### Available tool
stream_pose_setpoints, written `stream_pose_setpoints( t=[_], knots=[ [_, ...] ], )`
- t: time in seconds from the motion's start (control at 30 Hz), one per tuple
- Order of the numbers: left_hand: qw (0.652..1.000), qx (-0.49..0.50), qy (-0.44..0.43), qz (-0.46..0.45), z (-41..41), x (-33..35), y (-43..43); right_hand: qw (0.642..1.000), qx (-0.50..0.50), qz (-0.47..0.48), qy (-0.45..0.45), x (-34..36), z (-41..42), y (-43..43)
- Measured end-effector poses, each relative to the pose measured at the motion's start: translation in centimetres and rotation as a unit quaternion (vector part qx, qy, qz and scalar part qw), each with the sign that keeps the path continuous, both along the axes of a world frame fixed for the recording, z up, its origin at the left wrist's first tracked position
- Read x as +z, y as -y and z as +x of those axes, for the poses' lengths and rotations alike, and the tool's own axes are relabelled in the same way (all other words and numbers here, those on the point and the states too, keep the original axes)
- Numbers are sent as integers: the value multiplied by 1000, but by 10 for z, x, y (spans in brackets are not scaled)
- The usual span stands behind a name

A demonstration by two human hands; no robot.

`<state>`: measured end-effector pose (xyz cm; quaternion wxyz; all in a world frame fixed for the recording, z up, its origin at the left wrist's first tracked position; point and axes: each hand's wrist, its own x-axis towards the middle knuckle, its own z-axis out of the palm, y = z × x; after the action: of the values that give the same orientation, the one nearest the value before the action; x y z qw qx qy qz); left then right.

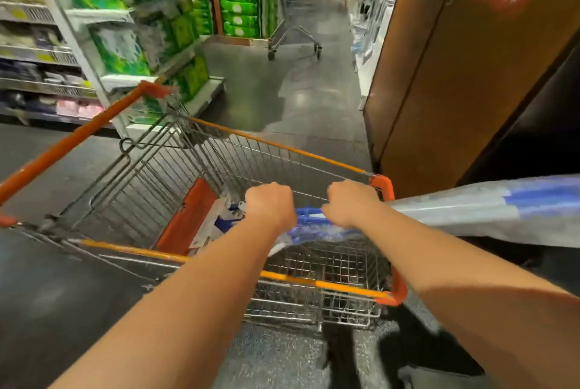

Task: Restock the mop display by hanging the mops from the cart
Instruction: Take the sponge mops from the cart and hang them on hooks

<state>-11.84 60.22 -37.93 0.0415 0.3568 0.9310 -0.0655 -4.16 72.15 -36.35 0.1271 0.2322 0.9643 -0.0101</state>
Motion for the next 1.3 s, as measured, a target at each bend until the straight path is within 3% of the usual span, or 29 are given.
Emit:
stream_pose_setpoints(
  t=[0.3, 0.67, 0.93, 1.0, 1.07, 1.17, 1.27, 1.3],
  knots=[
    [991, 115, 66, 32, -36, -52, -40, 999, 40, -16, 29, -49, -52, -53],
    [976, 133, 154, 72, -96, -115, -52, 994, -5, -74, 85, -101, -123, -58],
    [913, 260, 277, 150, -118, -163, -57, 996, -32, -66, 42, -140, -166, -59],
    [872, 320, 329, 171, -112, -181, -56, 996, -28, -72, 44, -155, -170, -59],
    [801, 395, 397, 212, -102, -202, -57, 994, -16, -89, 54, -172, -171, -58],
    [632, 523, 465, 333, -89, -231, -65, 991, 2, -118, 61, -197, -169, -57],
    [419, 602, 484, 478, -74, -241, -75, 988, 26, -134, 74, -212, -164, -57],
    [375, 612, 487, 498, -70, -241, -78, 988, 34, -133, 77, -216, -163, -58]
  ],
)
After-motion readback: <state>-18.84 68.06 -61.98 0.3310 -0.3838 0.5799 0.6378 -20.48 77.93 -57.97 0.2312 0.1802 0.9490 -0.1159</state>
